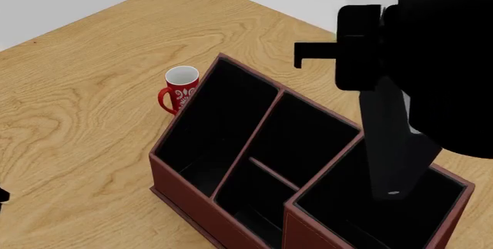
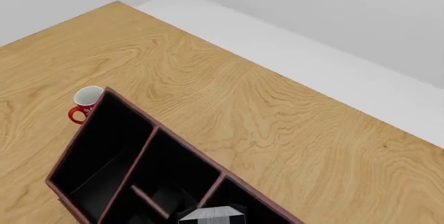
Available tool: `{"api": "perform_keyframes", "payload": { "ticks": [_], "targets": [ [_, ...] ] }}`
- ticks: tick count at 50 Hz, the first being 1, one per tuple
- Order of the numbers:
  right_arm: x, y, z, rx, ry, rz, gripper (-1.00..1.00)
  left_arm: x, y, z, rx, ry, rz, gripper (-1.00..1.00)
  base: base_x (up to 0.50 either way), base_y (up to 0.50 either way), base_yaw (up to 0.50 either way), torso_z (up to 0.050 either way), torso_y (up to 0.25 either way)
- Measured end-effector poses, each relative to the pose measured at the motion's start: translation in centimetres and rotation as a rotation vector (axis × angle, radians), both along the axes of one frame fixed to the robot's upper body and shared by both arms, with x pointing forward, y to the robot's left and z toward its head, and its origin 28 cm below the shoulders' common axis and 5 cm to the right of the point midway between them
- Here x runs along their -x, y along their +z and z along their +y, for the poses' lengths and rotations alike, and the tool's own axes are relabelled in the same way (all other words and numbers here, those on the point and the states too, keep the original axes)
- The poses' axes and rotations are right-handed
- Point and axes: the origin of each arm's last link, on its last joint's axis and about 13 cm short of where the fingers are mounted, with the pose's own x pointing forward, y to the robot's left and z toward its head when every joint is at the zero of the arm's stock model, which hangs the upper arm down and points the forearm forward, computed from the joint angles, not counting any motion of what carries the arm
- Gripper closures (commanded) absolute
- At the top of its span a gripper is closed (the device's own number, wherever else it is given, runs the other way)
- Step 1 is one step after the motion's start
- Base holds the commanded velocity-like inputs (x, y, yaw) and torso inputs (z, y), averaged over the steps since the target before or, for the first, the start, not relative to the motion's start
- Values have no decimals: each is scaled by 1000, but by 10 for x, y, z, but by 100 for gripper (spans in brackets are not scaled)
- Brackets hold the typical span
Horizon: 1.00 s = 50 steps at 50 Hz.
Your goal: Pick up the book and place it in the right compartment of the caddy.
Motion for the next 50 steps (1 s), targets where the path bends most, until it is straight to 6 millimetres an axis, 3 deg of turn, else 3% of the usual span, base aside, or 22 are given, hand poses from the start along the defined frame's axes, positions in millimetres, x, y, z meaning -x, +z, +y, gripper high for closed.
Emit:
{"api": "perform_keyframes", "payload": {
  "ticks": [50],
  "targets": [
    [-4, -36, 1, 41, 4, 109, 100, 2, 2, 3, 10, 7, -6, -100, 0, 0, 0, 0, 1]
  ]
}}
